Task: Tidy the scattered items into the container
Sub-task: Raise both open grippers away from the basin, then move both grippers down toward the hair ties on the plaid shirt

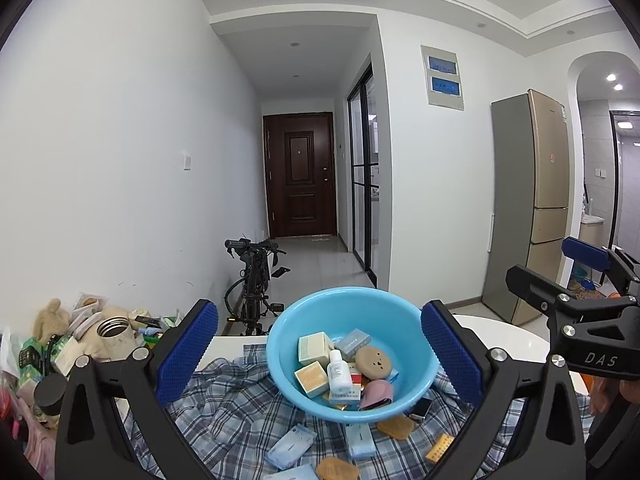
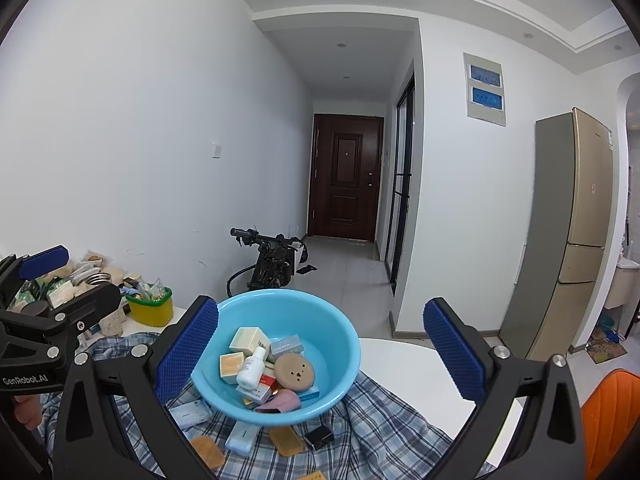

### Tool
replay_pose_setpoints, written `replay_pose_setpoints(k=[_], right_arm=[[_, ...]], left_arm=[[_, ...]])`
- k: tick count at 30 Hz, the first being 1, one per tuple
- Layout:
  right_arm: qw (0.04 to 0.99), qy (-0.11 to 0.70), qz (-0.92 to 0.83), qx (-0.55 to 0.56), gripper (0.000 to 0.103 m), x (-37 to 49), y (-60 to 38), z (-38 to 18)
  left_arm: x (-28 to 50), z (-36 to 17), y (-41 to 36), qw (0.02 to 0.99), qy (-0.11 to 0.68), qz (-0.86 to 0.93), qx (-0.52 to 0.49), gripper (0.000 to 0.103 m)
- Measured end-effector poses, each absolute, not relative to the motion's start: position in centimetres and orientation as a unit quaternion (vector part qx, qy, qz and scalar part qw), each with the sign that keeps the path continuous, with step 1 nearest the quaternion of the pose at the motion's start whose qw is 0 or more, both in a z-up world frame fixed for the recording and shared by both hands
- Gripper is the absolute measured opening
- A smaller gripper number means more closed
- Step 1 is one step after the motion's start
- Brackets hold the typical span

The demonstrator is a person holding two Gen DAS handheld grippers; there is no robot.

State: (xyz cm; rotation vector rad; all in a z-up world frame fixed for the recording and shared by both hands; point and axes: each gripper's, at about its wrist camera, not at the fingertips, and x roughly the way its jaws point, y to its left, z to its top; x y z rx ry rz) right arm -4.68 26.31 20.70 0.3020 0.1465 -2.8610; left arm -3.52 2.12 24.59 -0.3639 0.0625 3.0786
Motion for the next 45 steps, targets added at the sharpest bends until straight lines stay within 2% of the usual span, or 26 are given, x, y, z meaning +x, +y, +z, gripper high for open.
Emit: replay_pose_setpoints(k=[18, 45], right_arm=[[0.135, 0.048, -0.984, 0.109, 0.102, -1.1, 27.0, 19.3], [0.134, 0.080, -0.962, 0.223, 0.102, -1.7, 25.7, 10.2]], left_arm=[[1.0, 23.7, 2.3, 0.024, 0.022, 0.993, -0.117, 0.103], [-1.3, 14.1, 0.8, 0.023, 0.015, 0.973, -0.229, 0.103]])
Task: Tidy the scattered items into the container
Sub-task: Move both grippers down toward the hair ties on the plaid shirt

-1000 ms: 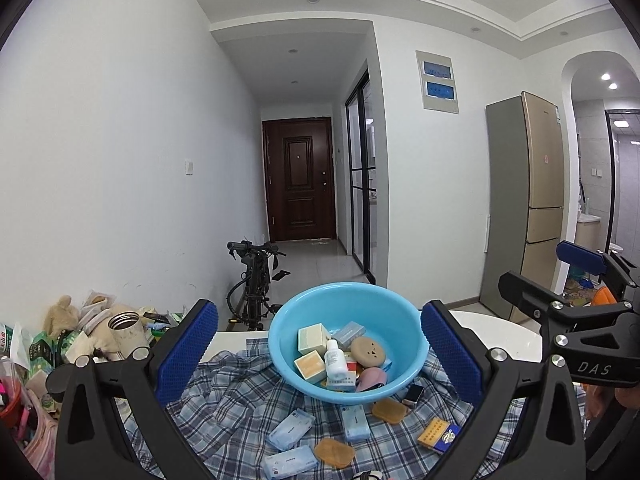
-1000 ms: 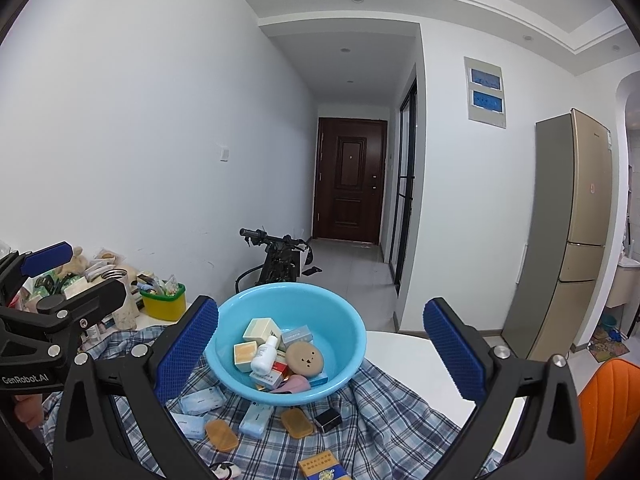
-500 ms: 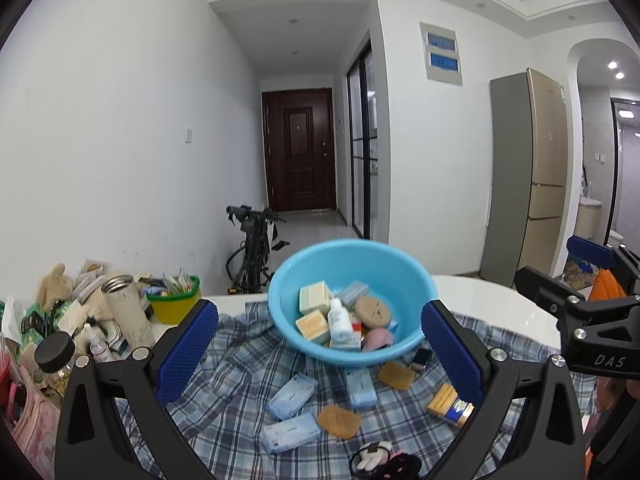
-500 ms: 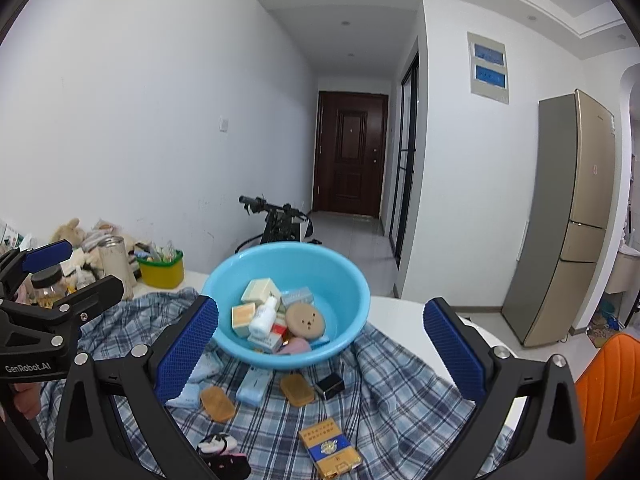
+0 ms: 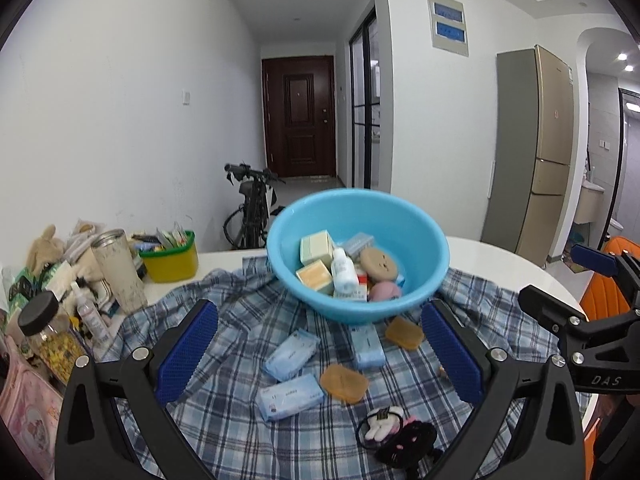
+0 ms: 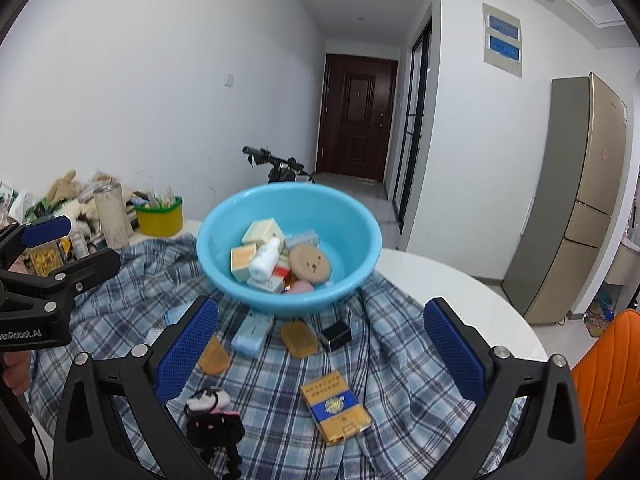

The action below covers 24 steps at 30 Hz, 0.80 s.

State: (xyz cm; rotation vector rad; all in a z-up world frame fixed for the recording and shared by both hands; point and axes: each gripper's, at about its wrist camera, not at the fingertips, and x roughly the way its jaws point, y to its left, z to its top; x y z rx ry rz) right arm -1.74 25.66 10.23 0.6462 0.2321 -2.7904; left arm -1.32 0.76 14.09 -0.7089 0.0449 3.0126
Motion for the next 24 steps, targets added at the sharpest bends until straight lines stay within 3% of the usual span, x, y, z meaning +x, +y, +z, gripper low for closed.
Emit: replay_pose_setpoints(k=[24], right_arm=[[0.172, 0.122, -0.921, 0.328, 0.102, -0.6, 22.4, 0.9]], left_arm=[[-1.7, 4.8, -0.7, 0.024, -0.021, 0.940, -0.339, 0.103]])
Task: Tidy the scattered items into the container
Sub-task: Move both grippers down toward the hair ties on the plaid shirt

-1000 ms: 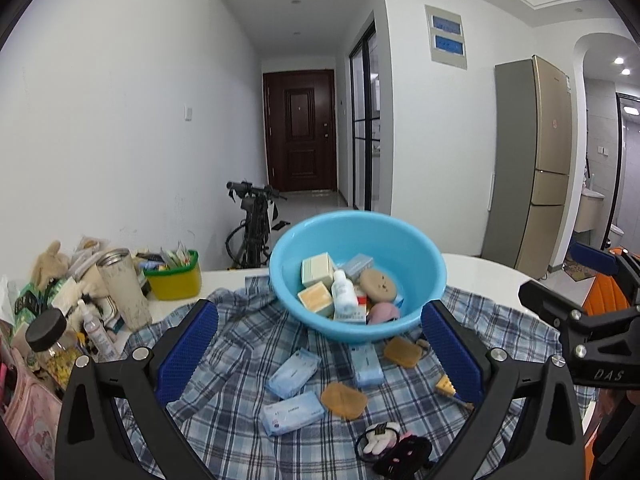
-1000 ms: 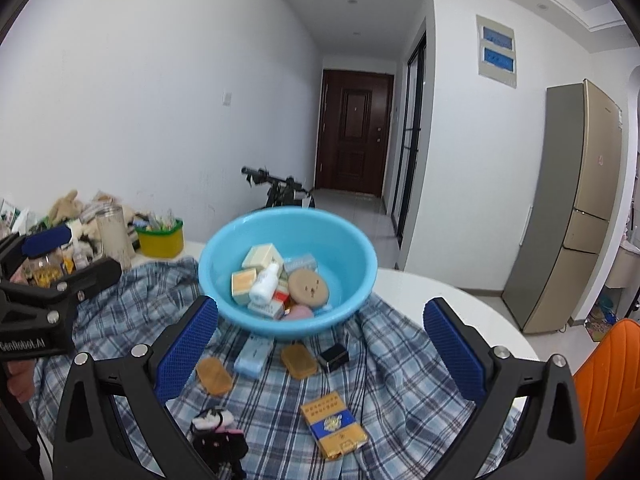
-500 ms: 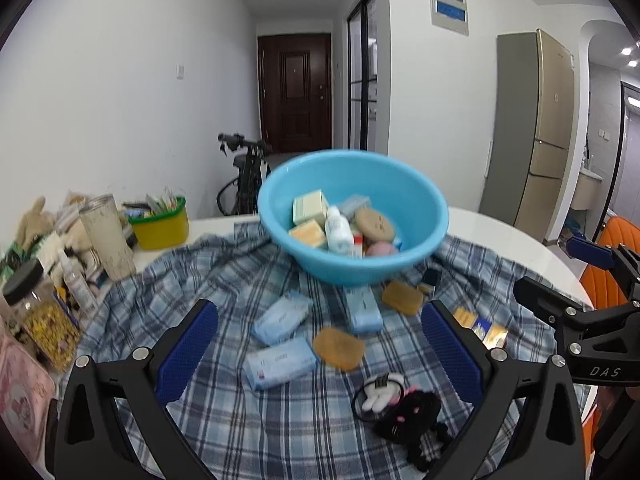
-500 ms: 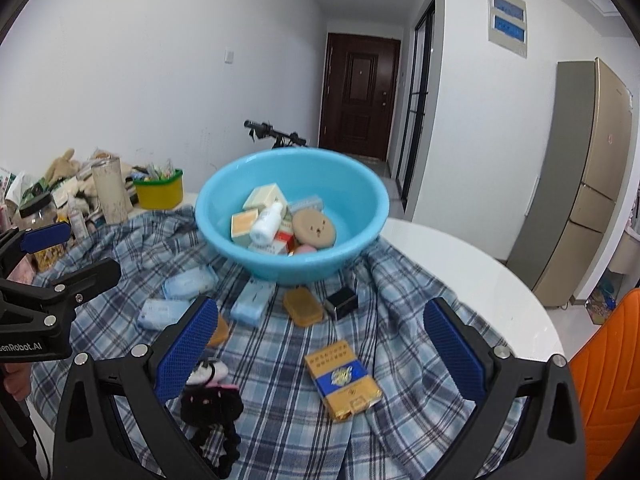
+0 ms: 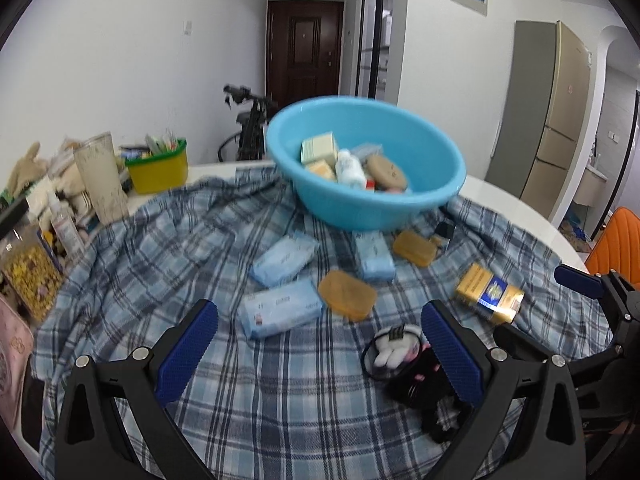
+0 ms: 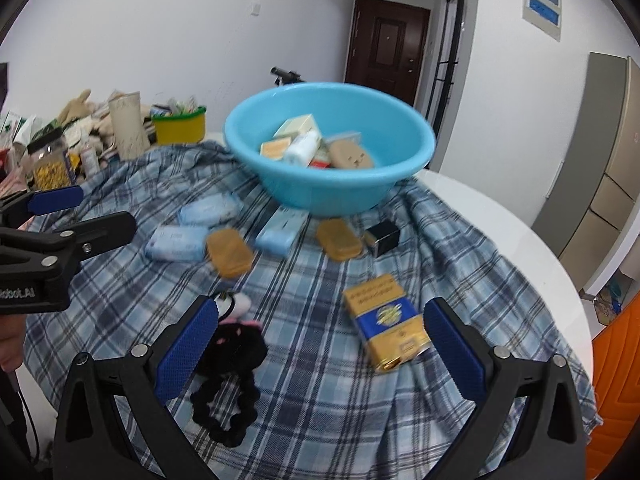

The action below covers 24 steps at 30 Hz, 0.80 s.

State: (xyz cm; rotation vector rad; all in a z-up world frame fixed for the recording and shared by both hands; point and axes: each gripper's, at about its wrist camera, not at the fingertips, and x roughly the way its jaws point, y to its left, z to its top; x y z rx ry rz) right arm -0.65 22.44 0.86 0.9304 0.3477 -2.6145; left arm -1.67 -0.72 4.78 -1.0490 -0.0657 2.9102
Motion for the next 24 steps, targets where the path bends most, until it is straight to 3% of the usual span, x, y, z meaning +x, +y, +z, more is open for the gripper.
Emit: replay_pose_setpoints(k=[24], right_arm=[[0.245, 0.152, -0.873, 0.392, 0.102, -1.6, 17.3, -5.1]], left_arm=[[-2.8, 1.4, -3.1, -0.002, -0.021, 0.926, -0.377, 0.103]])
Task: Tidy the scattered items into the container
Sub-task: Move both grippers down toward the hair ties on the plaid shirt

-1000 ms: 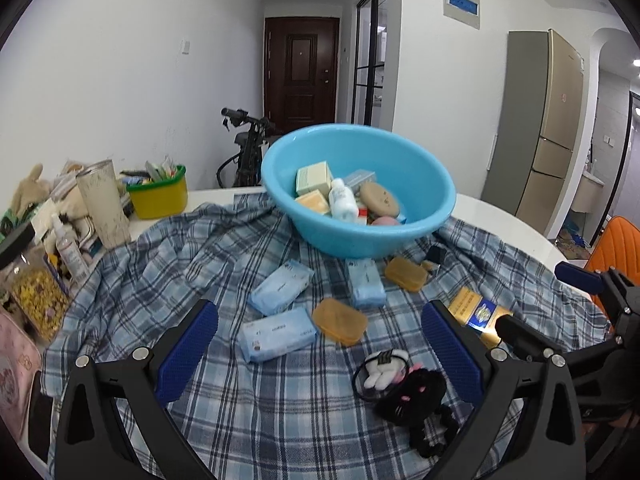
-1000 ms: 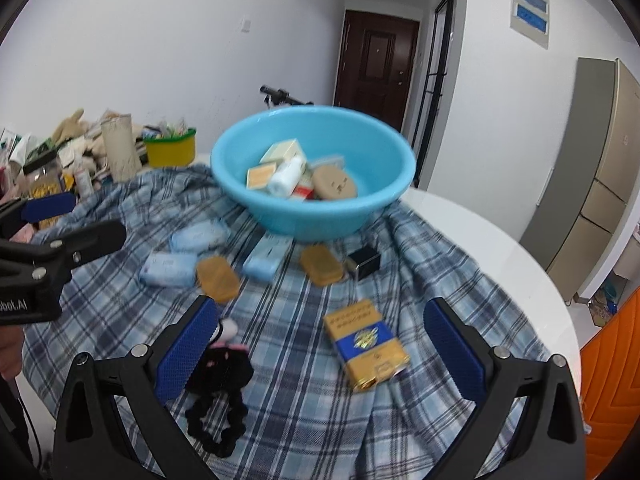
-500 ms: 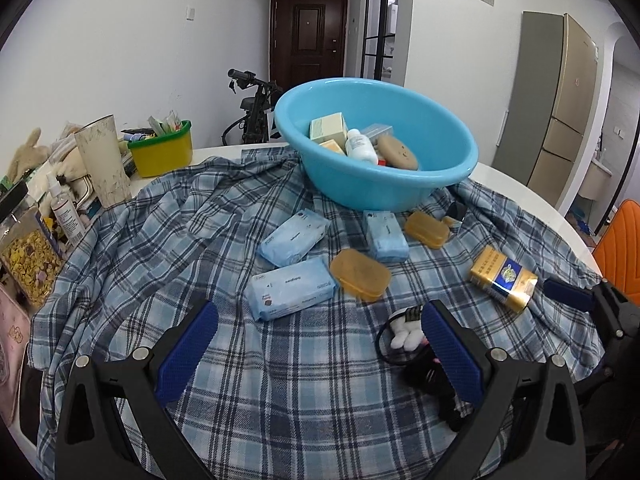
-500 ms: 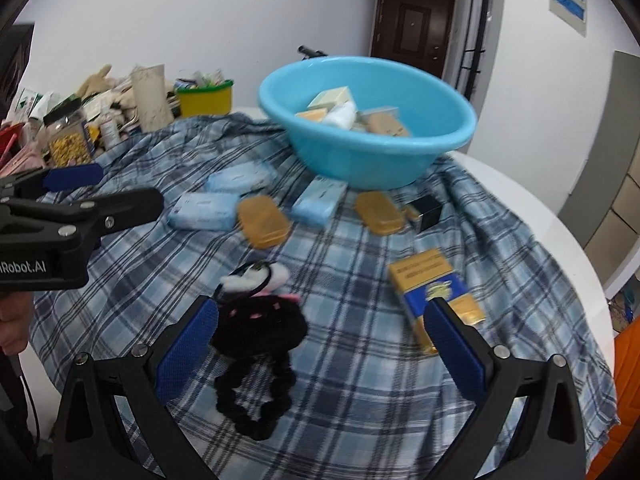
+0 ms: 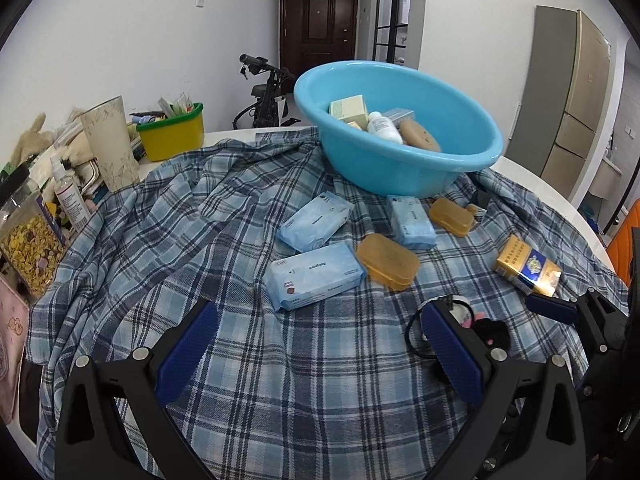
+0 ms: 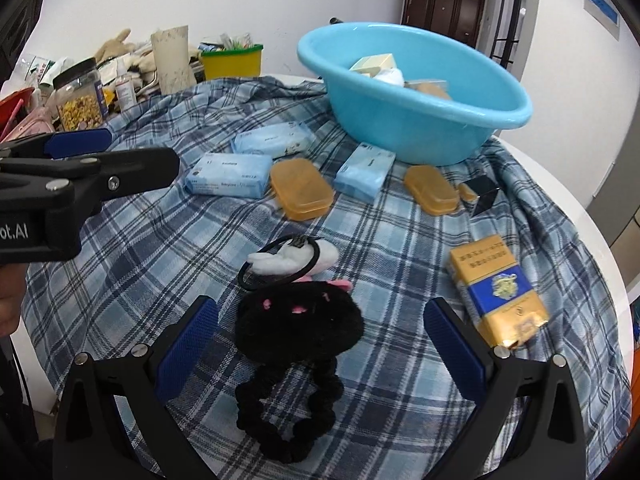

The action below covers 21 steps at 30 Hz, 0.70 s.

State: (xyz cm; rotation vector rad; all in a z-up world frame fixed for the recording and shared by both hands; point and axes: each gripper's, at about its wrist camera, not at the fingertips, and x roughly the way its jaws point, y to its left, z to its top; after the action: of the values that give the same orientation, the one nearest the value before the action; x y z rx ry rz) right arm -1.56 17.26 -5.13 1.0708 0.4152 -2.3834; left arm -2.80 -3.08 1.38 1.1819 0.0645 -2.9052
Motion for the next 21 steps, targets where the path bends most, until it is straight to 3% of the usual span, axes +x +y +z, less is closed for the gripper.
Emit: replay_pose_setpoints(k=[9, 12, 14, 21], right_arm=[[0.274, 0.141, -0.859, 0.409, 0.102, -2.1, 16.3, -6.1], [0.277, 0.135, -0.857, 0.414, 0.087, -2.3, 16.4, -6.4], [0.279, 0.135, -0.854, 0.418, 0.056, -2.3, 16.5, -6.5], [0.282, 0.150, -0.853, 0.412, 0.052, -1.5, 17.2, -6.1]], left_arm=[[-3.6, 0.1, -3.6, 0.001, 0.026, -0.919, 0.393, 0.103], [-3.5, 0.1, -3.7, -0.004, 0.029, -0.919, 0.394, 0.103], [-3.5, 0.1, -3.7, -0.005, 0.030, -0.919, 0.394, 0.103], [-3.5, 0.1, -3.5, -0.007, 0.028, -0.918, 0.396, 0.103]])
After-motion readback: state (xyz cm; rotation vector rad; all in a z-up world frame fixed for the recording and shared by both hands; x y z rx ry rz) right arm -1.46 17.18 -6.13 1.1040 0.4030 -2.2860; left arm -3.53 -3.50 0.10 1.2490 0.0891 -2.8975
